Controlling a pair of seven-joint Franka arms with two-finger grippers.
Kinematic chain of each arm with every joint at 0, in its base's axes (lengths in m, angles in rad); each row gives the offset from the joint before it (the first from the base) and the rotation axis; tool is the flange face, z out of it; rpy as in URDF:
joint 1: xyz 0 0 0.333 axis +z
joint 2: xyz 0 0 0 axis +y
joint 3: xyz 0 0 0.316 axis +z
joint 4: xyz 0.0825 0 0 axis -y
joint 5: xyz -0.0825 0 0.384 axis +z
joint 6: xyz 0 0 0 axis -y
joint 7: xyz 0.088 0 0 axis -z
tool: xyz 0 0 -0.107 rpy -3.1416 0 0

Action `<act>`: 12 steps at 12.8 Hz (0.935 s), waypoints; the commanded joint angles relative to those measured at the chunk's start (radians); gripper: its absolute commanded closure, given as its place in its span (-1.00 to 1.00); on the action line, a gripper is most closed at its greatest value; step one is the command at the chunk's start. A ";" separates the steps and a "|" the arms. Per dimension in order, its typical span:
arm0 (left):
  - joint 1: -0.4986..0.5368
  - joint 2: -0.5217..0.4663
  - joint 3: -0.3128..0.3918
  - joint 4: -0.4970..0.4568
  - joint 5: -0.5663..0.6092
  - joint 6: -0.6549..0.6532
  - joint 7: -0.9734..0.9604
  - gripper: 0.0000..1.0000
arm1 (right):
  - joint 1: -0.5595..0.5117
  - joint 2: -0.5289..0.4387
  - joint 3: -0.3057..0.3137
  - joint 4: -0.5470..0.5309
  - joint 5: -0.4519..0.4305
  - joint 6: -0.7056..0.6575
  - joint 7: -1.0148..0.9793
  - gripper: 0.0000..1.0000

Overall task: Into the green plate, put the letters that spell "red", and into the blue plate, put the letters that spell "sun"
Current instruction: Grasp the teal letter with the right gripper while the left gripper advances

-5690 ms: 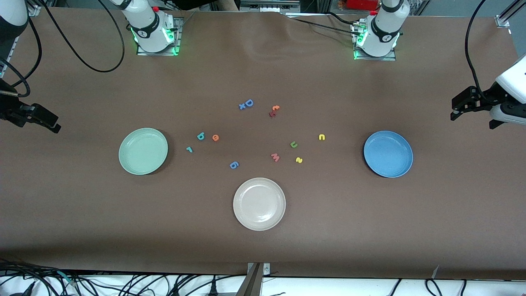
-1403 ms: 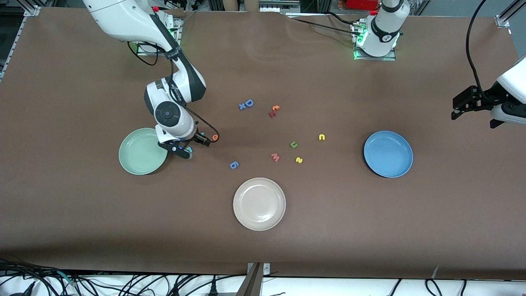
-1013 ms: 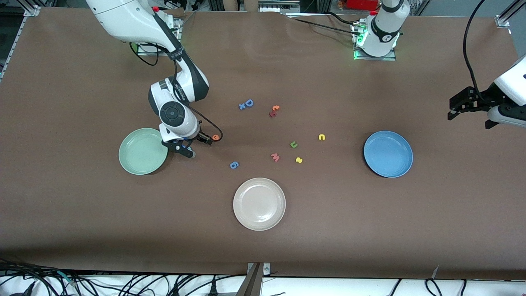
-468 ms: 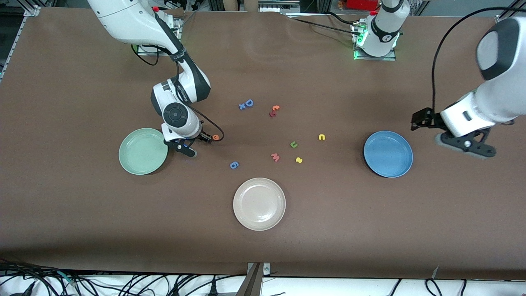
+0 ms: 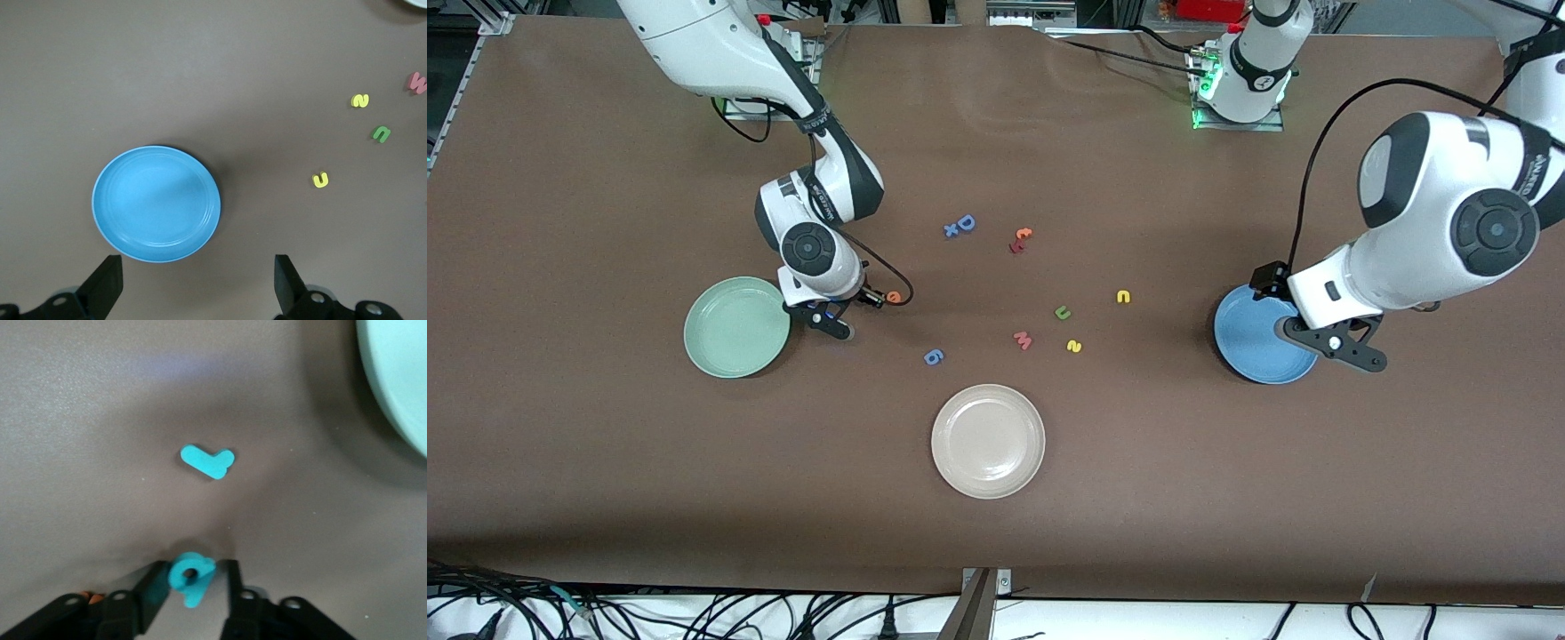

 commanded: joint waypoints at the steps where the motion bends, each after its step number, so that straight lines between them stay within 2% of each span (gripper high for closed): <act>1: -0.032 0.026 0.006 -0.012 -0.061 0.040 0.007 -1.00 | 0.004 0.005 -0.001 -0.007 -0.003 0.006 0.016 0.69; 4: -0.098 0.024 0.002 -0.107 -0.087 0.166 -0.075 -1.00 | 0.004 0.002 -0.001 -0.001 -0.003 -0.001 0.018 0.69; 6: -0.142 0.024 0.002 -0.127 -0.073 0.180 -0.184 -1.00 | 0.000 -0.036 -0.007 0.005 -0.004 -0.035 0.001 0.69; 7: -0.151 0.021 0.002 -0.144 -0.072 0.194 -0.191 -1.00 | -0.004 -0.067 -0.020 0.015 -0.007 -0.094 -0.017 0.69; 9: -0.161 0.006 0.000 -0.220 -0.072 0.267 -0.192 -1.00 | -0.007 -0.130 -0.089 0.048 -0.006 -0.268 -0.138 0.69; 12: -0.193 -0.006 0.000 -0.306 -0.072 0.359 -0.258 -1.00 | -0.007 -0.196 -0.249 0.055 -0.003 -0.377 -0.408 0.69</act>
